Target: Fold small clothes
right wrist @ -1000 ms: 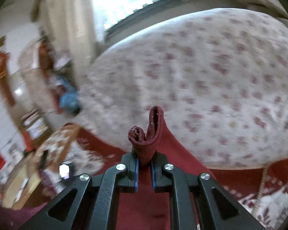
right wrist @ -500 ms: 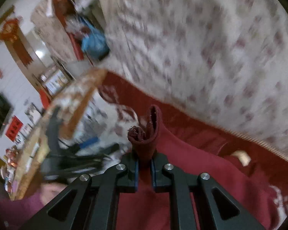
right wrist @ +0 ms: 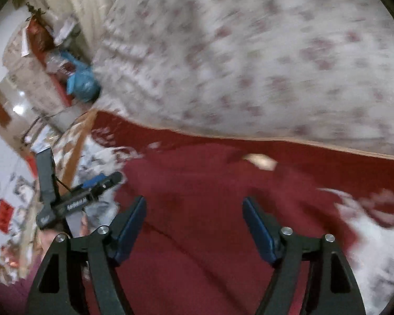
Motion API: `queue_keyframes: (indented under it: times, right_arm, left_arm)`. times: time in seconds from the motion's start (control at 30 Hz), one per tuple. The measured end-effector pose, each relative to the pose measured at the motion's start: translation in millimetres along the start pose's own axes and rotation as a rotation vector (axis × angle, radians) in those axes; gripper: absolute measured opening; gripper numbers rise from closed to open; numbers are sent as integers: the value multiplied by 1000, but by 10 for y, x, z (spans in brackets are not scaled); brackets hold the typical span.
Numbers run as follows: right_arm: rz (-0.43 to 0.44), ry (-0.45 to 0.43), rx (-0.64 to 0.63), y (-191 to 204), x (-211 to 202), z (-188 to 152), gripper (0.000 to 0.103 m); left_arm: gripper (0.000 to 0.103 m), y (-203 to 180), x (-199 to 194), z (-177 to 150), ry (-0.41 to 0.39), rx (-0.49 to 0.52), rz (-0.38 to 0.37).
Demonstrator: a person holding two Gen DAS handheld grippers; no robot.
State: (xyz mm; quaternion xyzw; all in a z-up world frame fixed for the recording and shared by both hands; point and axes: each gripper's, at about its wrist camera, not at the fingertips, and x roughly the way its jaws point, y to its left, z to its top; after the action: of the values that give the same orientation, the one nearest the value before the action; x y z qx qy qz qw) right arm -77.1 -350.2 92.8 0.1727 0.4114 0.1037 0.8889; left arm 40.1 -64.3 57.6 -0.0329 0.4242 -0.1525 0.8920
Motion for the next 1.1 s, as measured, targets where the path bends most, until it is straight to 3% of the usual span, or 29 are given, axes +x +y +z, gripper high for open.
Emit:
queue_keyframes:
  times: [0.03,0.1,0.17,0.23,0.37,0.43,0.47,0.5,0.53,0.6,0.67,0.73,0.8,0.83,0.9,0.97,1.03,1.1]
  right_arm:
    - [-59,-22,12,-167,-196,-60,80]
    - [-128,-44,44,-375,-381,-99,82]
    - [-207,-54,112,-681,-491,-176,82]
    - [-247,-35,166,-916,-520,-240,82]
    - [-191,7,304,-1270,-317,-360,82]
    - [-123,27,397,-1385,-94,-380,82]
    - [-95,35,425,-1426,-14,-383,77]
    - [-82,40,451,-1469,88,-367,63]
    - [-97,35,452,-1478,118,-347,24]
    - [-141,-15,417,-1465,85,-234,17]
    - [-261,-59,307,-1392,18,-135,16]
    - [-344,-2,286,-1438,127,-142,17]
    - [-351,20,361,-1610,156,-226,36]
    - [-354,2,390,-1657,104,-249,51]
    - [-338,-73,466,-1703,-160,-330,53]
    - [-285,-93,452,-1591,-380,-393,53]
    - [-215,-97,410,-1426,-517,-438,57]
    - [-153,-85,307,-1118,-604,-496,71]
  left_arm:
    - [94,-33,54,3,14,5,-7]
    - [72,-65,109,15,19,0,-32]
    - [39,-62,156,28,39,-11,-57]
    - [24,-16,175,22,50,-34,-41]
    - [16,142,100,31,76,-117,-65]
    - [15,139,54,31,64,-101,-64]
    - [15,120,45,28,60,-84,-54]
    - [15,98,54,27,63,-69,-44]
    - [15,81,74,24,67,-57,-35]
    - [15,66,100,16,79,-47,-34]
    - [15,39,127,10,92,-30,-45]
    - [16,9,158,0,98,-8,-19]
    - [23,16,167,-11,108,-11,-11]
    - [32,40,158,-13,112,-23,-20]
    - [46,78,107,-3,101,-49,-44]
    - [69,95,45,10,74,-61,-43]
    - [71,108,8,19,48,-74,-40]
    - [71,128,33,28,49,-97,-38]
